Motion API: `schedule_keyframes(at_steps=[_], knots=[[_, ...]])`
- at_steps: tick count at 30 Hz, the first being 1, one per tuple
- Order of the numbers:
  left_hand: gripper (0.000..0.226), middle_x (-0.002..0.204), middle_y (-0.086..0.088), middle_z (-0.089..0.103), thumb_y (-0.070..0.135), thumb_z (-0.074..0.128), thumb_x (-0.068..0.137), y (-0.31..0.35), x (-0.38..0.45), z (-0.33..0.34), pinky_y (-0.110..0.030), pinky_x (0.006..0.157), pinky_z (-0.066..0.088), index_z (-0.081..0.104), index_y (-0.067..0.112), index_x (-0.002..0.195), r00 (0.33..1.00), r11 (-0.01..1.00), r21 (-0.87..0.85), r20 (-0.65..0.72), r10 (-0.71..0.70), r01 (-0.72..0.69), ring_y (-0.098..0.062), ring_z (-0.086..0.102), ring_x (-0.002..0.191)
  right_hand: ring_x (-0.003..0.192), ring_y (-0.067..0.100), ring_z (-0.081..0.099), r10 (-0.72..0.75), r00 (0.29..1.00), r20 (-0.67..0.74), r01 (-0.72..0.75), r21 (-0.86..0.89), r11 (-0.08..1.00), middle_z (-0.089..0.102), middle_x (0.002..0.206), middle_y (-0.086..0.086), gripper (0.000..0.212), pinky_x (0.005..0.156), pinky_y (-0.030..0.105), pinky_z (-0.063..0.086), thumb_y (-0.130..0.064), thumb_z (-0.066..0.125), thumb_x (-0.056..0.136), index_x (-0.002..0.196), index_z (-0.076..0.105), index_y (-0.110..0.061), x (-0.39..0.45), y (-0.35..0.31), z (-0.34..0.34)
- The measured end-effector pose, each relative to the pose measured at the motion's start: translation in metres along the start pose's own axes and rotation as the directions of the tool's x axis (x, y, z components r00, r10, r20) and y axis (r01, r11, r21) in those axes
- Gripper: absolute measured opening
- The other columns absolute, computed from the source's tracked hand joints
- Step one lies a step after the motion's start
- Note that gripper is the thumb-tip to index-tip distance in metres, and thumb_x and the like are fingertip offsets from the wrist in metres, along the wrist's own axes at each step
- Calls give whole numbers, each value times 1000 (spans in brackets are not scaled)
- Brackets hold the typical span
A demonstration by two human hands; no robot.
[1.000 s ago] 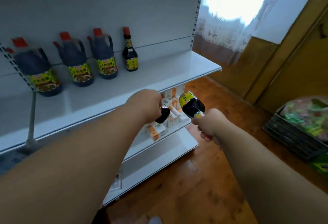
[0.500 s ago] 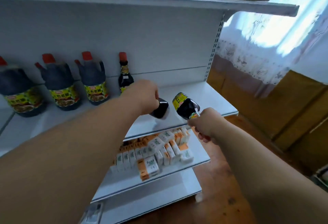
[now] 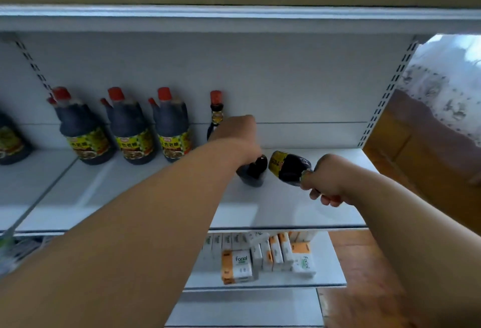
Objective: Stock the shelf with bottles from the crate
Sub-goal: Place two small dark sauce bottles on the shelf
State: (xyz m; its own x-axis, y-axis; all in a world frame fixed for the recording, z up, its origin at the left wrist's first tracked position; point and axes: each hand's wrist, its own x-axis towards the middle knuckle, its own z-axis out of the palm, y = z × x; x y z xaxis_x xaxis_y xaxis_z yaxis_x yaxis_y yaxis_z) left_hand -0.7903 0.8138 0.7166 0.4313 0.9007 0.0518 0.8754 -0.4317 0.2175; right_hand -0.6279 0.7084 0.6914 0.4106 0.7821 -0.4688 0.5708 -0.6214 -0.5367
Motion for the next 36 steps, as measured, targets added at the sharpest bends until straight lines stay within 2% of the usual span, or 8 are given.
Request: schedule_keyframes(at_steps=[5, 12, 16, 19, 23, 26, 29, 36], knots=[[22, 86, -4, 60, 17, 64, 76, -10, 31, 9, -37, 66, 54, 54, 16, 96, 997, 995, -91, -66, 40, -46, -24, 59, 78, 44, 19, 53, 22, 998, 55, -15, -122, 992, 63, 79, 19, 22, 41, 21, 41, -9, 63, 88, 102, 55, 5, 27, -25, -16], [23, 88, -5, 62, 18, 69, 78, -1, 60, 10, -35, 66, 55, 56, 15, 96, 992, 992, -97, -101, 72, -82, -23, 60, 79, 49, 21, 66, -28, 999, 36, 39, -365, 930, 62, 60, 12, 20, 45, 22, 46, -16, 64, 86, 85, 55, 2, 53, -38, -37], [25, 83, 0, 61, 20, 70, 77, 4, 76, 17, -33, 60, 51, 51, 19, 93, 978, 977, -177, -191, 80, -114, -19, 60, 75, 35, 11, 58, -123, 991, -43, 78, -559, 825, 56, 35, -3, 24, 49, 20, 46, -23, 69, 81, 72, 56, -4, 64, -46, -54], [27, 80, 4, 59, 18, 69, 77, 7, 83, 24, -31, 61, 49, 47, 20, 93, 971, 958, -254, -225, 77, -135, -14, 58, 71, 52, 16, 62, -228, 968, -101, 114, -634, 765, 60, 50, -2, 25, 54, 23, 48, -27, 71, 78, 70, 56, -8, 76, -51, -62], [32, 75, 14, 49, 25, 69, 81, 14, 88, 34, -21, 52, 35, 43, 23, 99, 963, 942, -323, -268, -4, -87, -2, 48, 64, 74, 23, 65, -303, 936, -181, 150, -572, 806, 62, 73, 4, 21, 49, 23, 43, -29, 67, 84, 78, 58, -11, 95, -52, -70], [42, 90, 3, 59, 35, 70, 81, 19, 85, 49, -31, 65, 50, 42, 20, 109, 955, 902, -430, -252, -153, 31, -17, 60, 77, 64, 20, 57, -349, 905, -243, 181, -523, 833, 57, 70, 4, 16, 45, 23, 36, -22, 63, 81, 72, 54, -12, 108, -53, -76], [44, 98, -2, 62, 45, 68, 80, 19, 74, 75, -37, 72, 54, 43, 21, 107, 922, 912, -368, -258, -290, 184, -25, 64, 87, 59, 15, 46, -416, 872, -260, 246, -502, 829, 51, 71, 2, 25, 45, 23, 30, -29, 64, 81, 70, 46, -15, 121, -56, -81], [29, 99, -9, 68, 35, 61, 91, 18, 85, 89, -35, 72, 48, 53, 18, 112, 902, 919, -361, -323, -285, 161, -32, 64, 95, 91, 28, 61, -548, 769, -329, 463, -304, 832, 64, 98, 7, 22, 75, 38, 55, -25, 63, 87, 105, 58, -13, 135, -61, -66]])
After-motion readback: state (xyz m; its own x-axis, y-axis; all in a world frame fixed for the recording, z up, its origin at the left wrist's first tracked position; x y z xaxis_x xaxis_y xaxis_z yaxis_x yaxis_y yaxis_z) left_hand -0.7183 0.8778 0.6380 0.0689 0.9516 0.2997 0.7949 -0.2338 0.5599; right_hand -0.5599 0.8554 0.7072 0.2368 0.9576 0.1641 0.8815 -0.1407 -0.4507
